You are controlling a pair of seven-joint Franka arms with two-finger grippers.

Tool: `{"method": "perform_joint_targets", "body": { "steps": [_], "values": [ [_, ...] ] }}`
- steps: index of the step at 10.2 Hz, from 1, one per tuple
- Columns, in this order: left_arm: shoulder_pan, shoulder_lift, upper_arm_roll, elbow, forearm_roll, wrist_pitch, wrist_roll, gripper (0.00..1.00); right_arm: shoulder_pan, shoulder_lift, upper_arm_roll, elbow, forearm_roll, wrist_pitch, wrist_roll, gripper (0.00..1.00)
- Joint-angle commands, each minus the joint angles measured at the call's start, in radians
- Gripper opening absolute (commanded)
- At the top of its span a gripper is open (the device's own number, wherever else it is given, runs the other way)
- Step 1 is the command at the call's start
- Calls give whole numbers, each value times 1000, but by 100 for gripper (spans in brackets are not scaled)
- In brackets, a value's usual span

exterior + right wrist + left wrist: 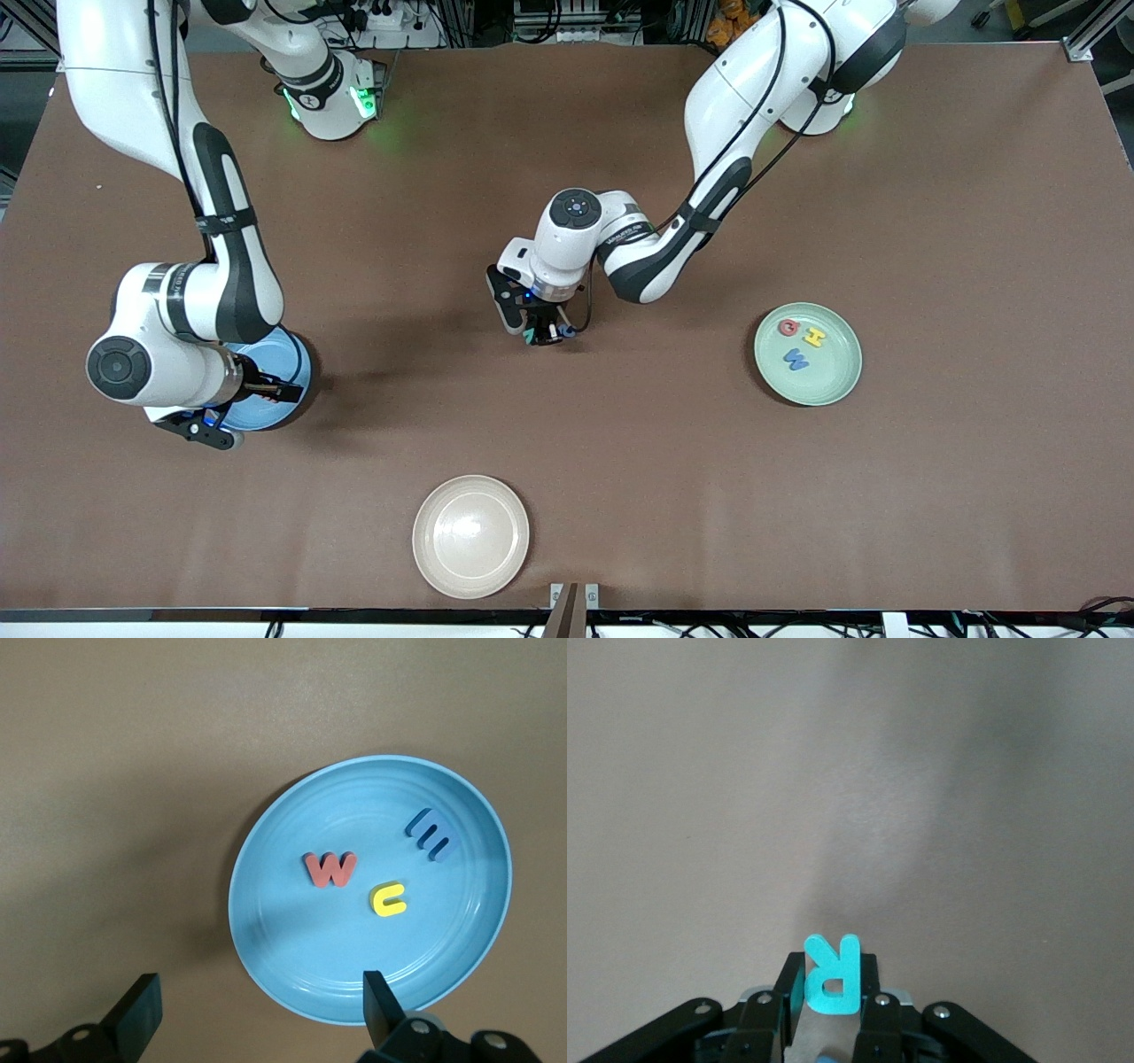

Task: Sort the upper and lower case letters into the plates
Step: 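Carry the R with the left gripper over the green plate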

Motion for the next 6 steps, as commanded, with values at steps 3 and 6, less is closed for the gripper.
{"method": "perform_joint_targets", "body": {
  "steps": [3,6],
  "values": [
    [146,-52,-54,-23,-25,-107,2,16,58,-5,4,7,47,4,147,100],
    [337,-111,-168,-26,-25,-361,2,15,145,-4,3,21,113,22,287,100]
  ]
}}
